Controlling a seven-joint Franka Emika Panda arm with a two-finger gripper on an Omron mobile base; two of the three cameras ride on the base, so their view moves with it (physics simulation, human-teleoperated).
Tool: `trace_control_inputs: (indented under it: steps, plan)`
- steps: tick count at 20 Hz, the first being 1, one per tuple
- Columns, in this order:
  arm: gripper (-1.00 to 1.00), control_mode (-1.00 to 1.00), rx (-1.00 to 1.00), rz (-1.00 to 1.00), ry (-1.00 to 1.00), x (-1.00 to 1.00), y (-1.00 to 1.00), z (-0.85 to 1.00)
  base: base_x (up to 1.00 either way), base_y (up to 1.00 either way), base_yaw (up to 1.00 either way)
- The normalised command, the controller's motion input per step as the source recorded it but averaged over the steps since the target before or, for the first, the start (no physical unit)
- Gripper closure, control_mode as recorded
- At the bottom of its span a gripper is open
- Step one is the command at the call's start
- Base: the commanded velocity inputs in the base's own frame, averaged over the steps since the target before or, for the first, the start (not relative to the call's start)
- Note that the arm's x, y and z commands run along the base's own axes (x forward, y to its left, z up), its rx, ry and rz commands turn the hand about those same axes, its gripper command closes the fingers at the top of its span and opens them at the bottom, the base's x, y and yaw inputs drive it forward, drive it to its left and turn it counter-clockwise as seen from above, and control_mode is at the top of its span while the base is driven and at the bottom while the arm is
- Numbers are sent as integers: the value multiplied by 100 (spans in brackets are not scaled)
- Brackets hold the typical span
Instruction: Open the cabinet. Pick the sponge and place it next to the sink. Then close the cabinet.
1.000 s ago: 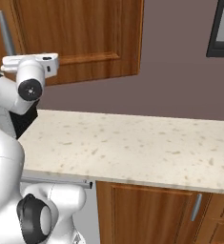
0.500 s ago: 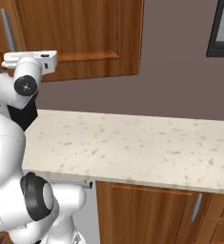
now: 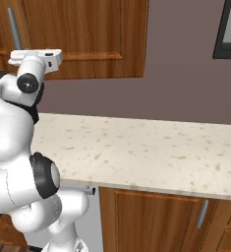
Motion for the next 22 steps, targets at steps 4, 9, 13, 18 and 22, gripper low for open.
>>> trace_control_inputs:
  steps: [4,9,13,18,22]
  plan:
    - [-100,-100,0,-5,0,47,0,0,0,0,0]
    - [-100,-100,-1,-4,2,51,0,2,0,0,0]
    - [-100,-100,-2,-3,3,50,0,5,0,0,0]
    - [-100,-100,-2,-3,5,50,0,9,0,0,0]
    - [-100,-100,-2,-1,7,35,0,4,0,0,0]
